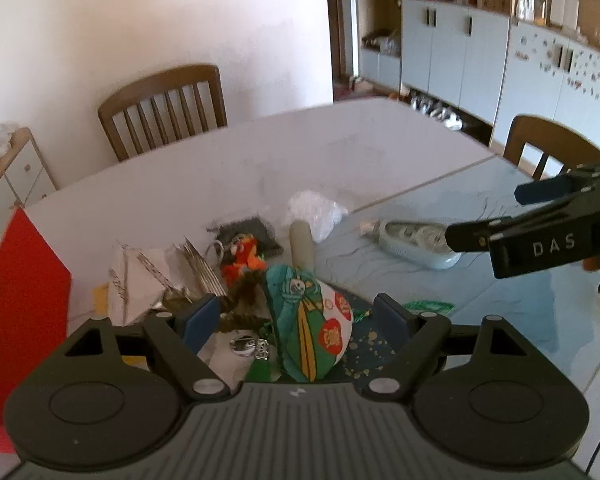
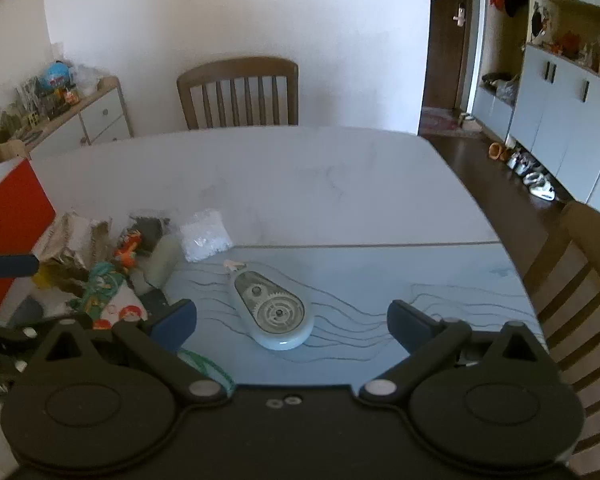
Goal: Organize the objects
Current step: 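Grasp the green cartoon pouch with left tool while right tool grasps the white tape dispenser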
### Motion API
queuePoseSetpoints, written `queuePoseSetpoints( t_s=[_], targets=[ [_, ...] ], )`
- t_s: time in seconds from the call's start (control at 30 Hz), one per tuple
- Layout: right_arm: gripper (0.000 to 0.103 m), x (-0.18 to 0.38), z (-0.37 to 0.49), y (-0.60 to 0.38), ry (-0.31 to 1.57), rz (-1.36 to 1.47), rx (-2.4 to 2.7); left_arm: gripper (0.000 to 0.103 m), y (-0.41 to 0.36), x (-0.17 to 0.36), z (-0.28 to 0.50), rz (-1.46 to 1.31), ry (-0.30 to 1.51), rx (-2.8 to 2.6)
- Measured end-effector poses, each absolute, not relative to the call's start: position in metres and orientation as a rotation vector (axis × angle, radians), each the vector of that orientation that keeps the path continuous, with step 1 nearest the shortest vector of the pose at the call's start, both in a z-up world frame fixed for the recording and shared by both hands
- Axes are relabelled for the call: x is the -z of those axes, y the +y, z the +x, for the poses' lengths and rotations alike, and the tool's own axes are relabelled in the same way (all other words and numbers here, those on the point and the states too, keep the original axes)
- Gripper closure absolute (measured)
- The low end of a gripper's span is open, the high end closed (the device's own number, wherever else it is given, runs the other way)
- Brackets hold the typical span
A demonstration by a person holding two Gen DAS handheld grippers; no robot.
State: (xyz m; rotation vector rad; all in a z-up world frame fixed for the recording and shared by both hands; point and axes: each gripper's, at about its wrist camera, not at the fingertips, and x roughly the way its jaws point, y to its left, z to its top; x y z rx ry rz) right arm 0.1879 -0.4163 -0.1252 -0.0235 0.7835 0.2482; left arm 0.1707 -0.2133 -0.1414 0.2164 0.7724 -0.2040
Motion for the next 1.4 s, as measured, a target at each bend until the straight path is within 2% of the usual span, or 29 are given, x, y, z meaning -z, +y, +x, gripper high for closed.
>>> queuePoseSetpoints(
  t_s=[0.4,0.7,0.77,0.9,0.93,0.97,1.13,1.4],
  targets=[
    [0.012,0.156,0.216,-0.417,0.837,-0.003,-0.253,0.019,-0.222,0.164,0.196,0.246,0.823,0.204],
    [0.024,0.168,0.220,-0.409,0.852,-0.026,-0.278,0.020,-0.223,0.173,0.202,0.243,0.842,0.200],
    [0.027,0.170,0.220,-0.406,0.853,-0.039,-0.282,0.028,-0.224,0.174,0.201,0.249,0.844,0.206],
    [0.031,0.171,0.220,-0.403,0.843,-0.050,-0.282,0.036,-0.225,0.175,0.202,0.250,0.851,0.205],
    [0.033,0.170,0.220,-0.403,0.841,-0.053,-0.282,0.044,-0.224,0.175,0.202,0.246,0.853,0.208],
    [0.035,0.170,0.220,-0.403,0.839,-0.058,-0.282,0.046,-0.224,0.175,0.202,0.240,0.856,0.215],
    [0.046,0.170,0.217,-0.399,0.833,-0.073,-0.296,0.049,-0.225,0.173,0.201,0.246,0.849,0.219],
    [0.048,0.164,0.211,-0.399,0.817,-0.048,-0.271,0.052,-0.220,0.162,0.196,0.205,0.836,0.244]
  ],
)
